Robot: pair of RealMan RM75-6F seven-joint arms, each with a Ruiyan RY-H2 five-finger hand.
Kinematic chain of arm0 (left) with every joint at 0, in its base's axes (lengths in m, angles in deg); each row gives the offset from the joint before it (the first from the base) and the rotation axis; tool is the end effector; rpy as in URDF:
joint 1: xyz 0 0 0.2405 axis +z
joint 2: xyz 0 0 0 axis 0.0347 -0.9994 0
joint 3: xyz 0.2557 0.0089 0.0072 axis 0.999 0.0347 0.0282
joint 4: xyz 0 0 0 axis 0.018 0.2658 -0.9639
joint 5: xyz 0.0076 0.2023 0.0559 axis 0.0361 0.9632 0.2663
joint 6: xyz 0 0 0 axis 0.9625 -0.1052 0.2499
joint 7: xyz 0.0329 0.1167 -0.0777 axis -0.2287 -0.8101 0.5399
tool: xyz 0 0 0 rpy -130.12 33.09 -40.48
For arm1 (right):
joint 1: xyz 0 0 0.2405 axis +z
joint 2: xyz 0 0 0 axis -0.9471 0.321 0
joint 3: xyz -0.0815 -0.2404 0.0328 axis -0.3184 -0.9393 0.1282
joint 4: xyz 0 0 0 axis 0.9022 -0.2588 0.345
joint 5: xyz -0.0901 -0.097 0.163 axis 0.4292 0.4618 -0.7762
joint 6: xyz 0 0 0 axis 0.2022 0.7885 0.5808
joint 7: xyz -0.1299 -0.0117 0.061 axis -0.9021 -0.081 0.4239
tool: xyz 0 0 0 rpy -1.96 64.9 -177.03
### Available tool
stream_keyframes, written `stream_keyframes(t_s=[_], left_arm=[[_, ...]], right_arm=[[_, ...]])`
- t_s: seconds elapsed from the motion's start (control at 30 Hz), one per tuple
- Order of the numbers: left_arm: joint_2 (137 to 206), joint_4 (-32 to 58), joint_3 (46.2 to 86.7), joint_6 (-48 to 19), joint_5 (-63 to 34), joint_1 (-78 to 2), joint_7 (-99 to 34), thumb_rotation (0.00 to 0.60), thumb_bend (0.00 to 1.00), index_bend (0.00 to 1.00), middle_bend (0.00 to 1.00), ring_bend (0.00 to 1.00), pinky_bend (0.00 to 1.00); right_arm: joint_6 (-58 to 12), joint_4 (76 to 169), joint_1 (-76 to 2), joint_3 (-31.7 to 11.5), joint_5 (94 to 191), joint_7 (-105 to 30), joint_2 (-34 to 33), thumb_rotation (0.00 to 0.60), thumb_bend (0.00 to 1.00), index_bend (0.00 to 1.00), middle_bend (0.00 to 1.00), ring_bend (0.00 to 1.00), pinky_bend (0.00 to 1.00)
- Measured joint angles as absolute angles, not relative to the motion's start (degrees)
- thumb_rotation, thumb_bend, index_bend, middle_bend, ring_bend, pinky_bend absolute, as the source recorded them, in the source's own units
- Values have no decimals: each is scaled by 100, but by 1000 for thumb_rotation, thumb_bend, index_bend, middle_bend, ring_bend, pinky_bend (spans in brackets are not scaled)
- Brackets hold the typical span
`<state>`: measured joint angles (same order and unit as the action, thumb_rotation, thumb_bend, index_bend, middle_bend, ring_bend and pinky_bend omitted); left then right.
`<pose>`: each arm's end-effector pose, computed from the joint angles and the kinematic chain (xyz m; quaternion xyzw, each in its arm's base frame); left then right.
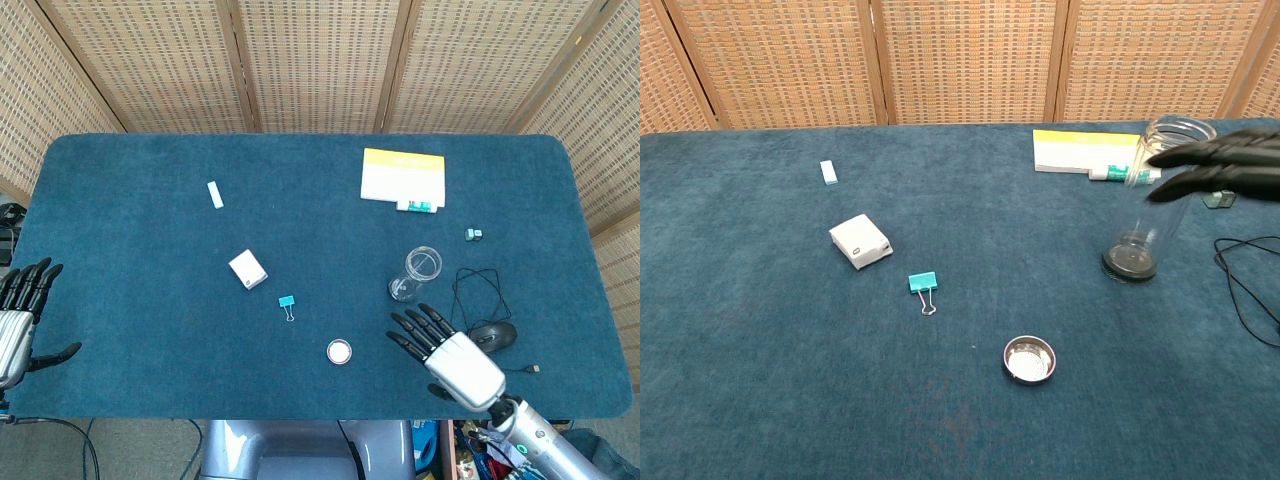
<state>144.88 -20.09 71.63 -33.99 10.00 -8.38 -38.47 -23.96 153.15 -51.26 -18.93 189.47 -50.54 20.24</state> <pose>-0.2701 0.1853 0.1771 -0.6085 -0.3832 -0.3888 0.5759 -0.1817 -0.2036 0.0880 0.8239 -0.2248 0.3958 0.3377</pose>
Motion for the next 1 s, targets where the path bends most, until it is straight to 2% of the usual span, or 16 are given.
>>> stream_keyframes(t_s=[0.1, 0.43, 0.63, 0.73, 1.0], left_arm=[[14486, -1995, 7159, -3349, 957, -858, -3837, 600, 105, 0, 0, 0, 0], [14488, -1963, 7154, -3233, 893, -923, -3842, 600, 105, 0, 0, 0, 0], [14496, -1948, 7143, -3174, 823, -951, -3846, 600, 105, 0, 0, 0, 0], [14503, -1952, 7137, -3171, 785, -953, -3867, 600, 104, 0, 0, 0, 0], [14493, -1945, 7129, -3168, 755, -957, -3823, 600, 105, 0, 0, 0, 0]], right_arm=[[-1838, 15469, -4838, -1735, 18558, -5342, 1891, 600, 26, 188, 67, 0, 50], [-594, 15450, -4003, -1176, 16693, -6735, 1090, 600, 232, 272, 81, 0, 50], [-276, 15314, -3658, -1090, 15835, -7191, 657, 600, 319, 353, 81, 0, 50], [-191, 15163, -3483, -1085, 15443, -7445, 360, 600, 331, 402, 81, 0, 46], [-334, 14868, -3146, -1146, 14481, -8127, -328, 600, 410, 422, 71, 0, 29]])
